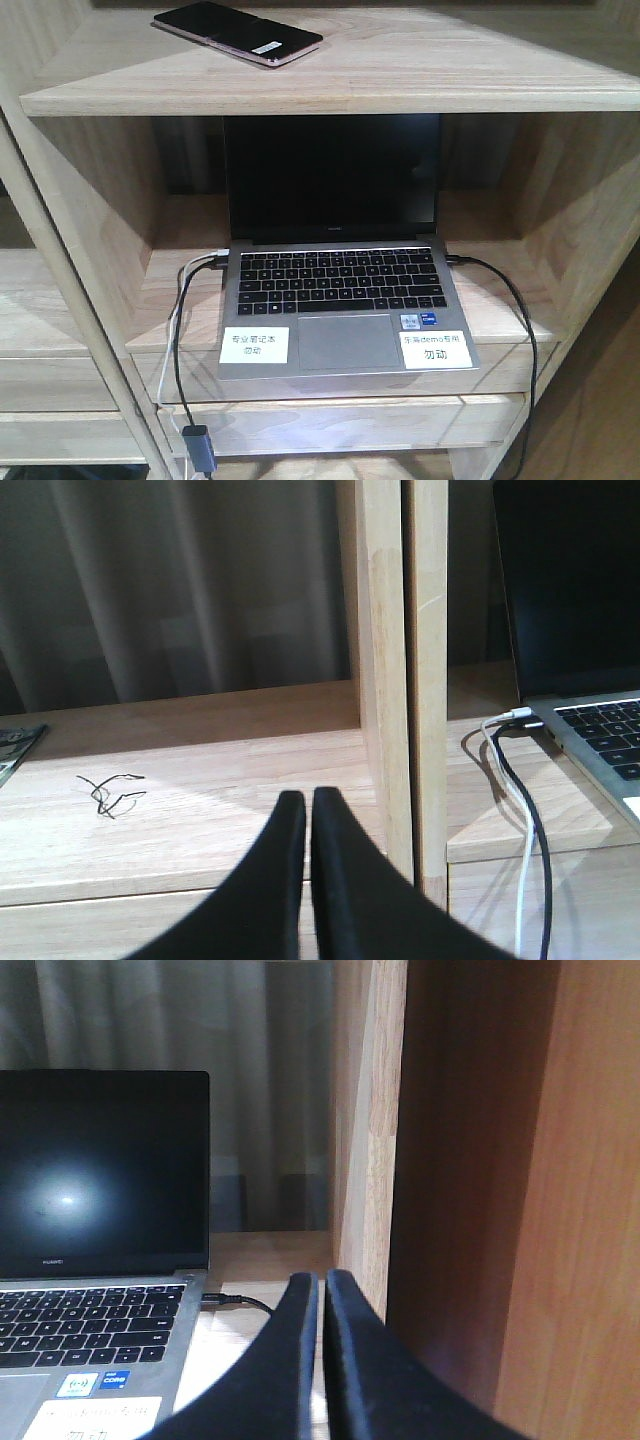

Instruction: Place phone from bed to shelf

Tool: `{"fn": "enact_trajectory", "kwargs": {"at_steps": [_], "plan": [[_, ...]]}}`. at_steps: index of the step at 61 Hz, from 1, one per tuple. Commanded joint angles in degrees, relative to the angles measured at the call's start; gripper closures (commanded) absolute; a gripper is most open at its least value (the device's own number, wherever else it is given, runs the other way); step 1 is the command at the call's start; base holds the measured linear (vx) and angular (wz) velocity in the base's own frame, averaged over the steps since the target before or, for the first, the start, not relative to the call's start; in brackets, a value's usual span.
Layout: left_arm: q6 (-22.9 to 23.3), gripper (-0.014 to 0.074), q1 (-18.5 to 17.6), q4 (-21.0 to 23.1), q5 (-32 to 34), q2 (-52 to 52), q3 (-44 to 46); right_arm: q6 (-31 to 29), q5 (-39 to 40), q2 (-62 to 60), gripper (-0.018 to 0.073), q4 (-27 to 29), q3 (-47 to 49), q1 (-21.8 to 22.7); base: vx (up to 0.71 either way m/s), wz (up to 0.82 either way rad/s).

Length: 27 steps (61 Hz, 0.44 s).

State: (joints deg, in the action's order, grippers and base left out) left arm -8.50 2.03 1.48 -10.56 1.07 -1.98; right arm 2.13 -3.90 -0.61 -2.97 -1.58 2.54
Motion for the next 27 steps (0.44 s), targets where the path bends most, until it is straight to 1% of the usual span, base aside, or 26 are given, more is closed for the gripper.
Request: {"fn": "enact_trajectory", "kwargs": {"at_steps": [1, 27], "plan": [[0.3, 0.0595, 0.2, 0.5, 4.1, 0.4, 1.3, -0.3, 4.7, -0.7, 0.0564, -0.7, -0.3, 0.4, 0.0, 0.0], [0.3, 0.0595, 0.2, 0.5, 4.1, 0.4, 1.3, -0.3, 4.7, -0.7, 0.0564, -0.7, -0.3, 0.4, 0.0, 0.0]]}}
